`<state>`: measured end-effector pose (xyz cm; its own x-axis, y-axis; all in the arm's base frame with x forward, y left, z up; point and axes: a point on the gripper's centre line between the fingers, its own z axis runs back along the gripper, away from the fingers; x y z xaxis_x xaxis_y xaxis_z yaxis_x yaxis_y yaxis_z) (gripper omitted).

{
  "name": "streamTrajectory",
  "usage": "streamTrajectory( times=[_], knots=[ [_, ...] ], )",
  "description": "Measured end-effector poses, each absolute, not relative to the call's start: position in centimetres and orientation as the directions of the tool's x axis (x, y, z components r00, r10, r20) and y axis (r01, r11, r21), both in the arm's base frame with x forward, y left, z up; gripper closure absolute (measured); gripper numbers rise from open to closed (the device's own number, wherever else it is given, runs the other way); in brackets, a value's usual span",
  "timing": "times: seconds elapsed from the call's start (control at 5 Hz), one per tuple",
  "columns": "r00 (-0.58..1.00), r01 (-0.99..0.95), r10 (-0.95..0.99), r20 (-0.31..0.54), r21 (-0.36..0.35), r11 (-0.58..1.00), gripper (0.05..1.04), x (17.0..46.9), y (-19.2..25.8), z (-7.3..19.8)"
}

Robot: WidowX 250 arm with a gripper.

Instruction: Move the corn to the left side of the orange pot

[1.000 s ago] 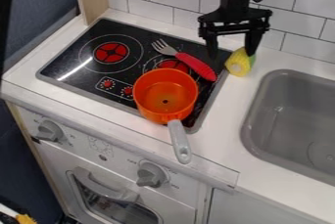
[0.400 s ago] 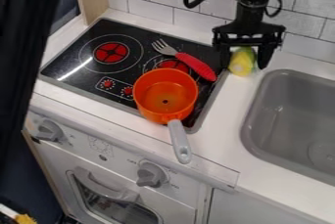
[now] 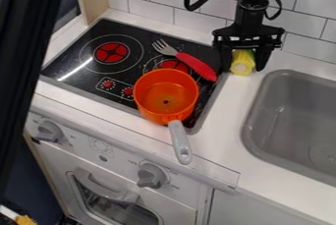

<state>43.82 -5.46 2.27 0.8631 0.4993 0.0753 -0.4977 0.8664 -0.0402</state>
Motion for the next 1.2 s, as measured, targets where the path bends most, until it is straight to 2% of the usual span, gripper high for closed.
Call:
streamTrajectory(
  times=[0.4, 0.6, 0.8, 1.2],
  knots=[
    [0.868, -0.486, 0.488, 0.091, -0.045, 0.873, 0.257, 42.8, -5.3, 2.7],
    [0.828, -0.526, 0.538, 0.159, -0.111, 0.843, 0.257, 42.1, -4.1, 5.5],
    [0.762, -0.601, 0.603, 0.236, -0.092, 0.794, 0.257, 40.7, 0.5, 8.7],
    [0.667, -0.723, 0.703, 0.247, -0.014, 0.691, 0.257, 38.9, 6.7, 8.7]
  ],
)
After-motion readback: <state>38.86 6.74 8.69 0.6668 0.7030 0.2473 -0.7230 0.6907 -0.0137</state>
